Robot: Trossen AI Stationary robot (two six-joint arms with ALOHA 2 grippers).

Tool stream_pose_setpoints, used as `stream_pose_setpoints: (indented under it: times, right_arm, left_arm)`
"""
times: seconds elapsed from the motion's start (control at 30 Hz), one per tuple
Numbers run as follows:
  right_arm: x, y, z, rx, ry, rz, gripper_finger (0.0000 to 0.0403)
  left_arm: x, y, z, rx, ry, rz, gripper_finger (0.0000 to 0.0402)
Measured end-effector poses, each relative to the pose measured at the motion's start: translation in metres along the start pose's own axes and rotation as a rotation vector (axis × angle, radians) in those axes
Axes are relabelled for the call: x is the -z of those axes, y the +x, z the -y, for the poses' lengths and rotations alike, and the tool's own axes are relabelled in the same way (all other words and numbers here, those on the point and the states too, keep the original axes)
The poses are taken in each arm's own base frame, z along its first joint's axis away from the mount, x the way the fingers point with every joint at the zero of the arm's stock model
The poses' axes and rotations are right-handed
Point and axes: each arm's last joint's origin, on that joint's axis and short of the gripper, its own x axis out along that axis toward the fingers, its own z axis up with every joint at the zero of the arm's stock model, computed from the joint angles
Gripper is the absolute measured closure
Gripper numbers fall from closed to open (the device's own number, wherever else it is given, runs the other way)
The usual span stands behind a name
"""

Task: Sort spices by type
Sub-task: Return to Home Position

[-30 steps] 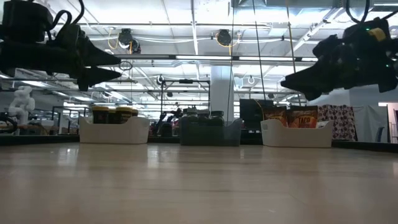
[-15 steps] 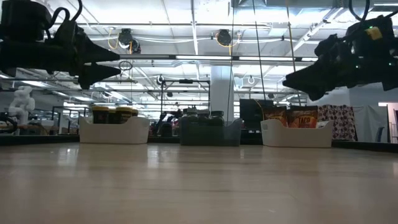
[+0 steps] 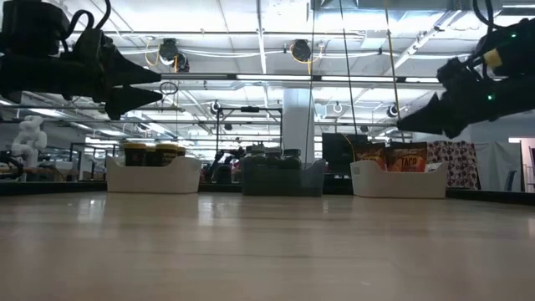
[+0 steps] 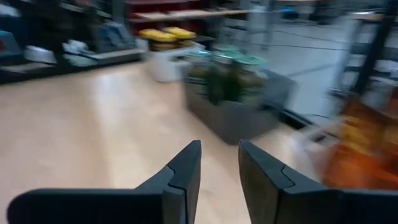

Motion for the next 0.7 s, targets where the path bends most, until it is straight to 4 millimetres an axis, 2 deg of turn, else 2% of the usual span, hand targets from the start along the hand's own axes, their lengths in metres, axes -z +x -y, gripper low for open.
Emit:
stream_pose_setpoints:
  times: [0.13,0.4,0.57,0.7]
  right_arm:
    - [0.004,-0.007,0.003,0.115,-0.029,-0.027,0.0324]
    - [-0.002,-0.013,-0.001,0.029,-0.028,0.049,0.0338]
    - [-0.002,-0.013,-0.001,0.019,0.022,0.048,0.0339]
    - [-0.002,-0.013,-0.001,0.019,0.016,0.047,0.0339]
  left_arm:
    - [0.000,0.000,0.000,0.003,-0.001,0.004,0.0125]
    - [0.000,-0.001,0.000,-0.007,0.030,0.004,0.0125]
    - [0.003,-0.002,-0.005,-0.141,0.091,-0.016,0.0125]
    - [0.003,-0.002,-0.006,-0.167,0.111,-0.016,0.0125]
